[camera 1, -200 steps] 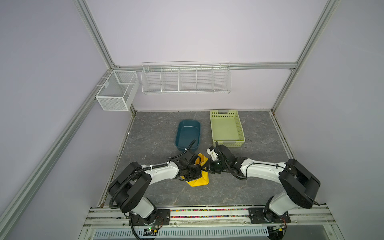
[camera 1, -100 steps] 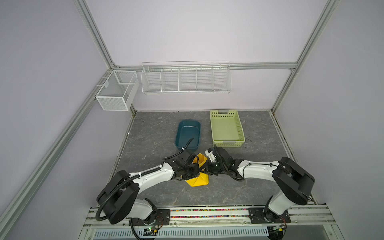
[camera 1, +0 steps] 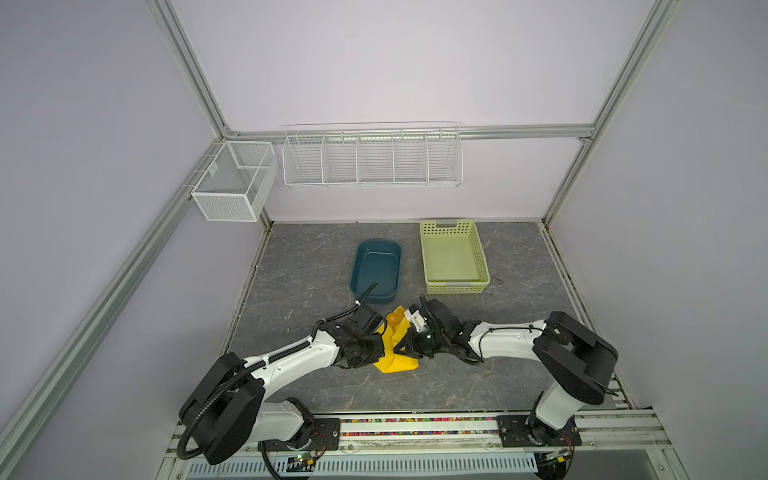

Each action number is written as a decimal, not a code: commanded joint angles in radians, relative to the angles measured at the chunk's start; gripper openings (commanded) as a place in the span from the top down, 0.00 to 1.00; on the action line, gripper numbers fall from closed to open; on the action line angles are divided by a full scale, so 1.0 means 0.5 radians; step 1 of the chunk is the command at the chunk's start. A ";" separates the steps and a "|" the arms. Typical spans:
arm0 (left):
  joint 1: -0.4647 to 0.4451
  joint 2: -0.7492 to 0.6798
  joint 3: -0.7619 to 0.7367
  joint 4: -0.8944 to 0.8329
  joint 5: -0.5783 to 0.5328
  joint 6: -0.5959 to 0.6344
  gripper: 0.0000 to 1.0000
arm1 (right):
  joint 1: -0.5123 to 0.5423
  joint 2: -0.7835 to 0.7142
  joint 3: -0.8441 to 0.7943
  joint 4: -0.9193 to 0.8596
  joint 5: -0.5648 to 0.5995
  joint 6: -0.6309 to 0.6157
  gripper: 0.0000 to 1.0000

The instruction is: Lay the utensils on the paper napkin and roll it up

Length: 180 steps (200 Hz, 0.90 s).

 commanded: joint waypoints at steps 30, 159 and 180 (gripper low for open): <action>0.014 0.065 -0.010 0.006 -0.003 0.039 0.98 | 0.028 0.095 0.082 0.083 -0.032 0.035 0.93; 0.013 0.150 -0.009 0.062 0.030 0.055 0.98 | 0.037 0.319 0.116 0.404 -0.129 0.189 0.93; 0.013 0.151 -0.010 0.068 0.036 0.053 0.98 | 0.037 0.364 0.097 0.504 -0.146 0.243 0.93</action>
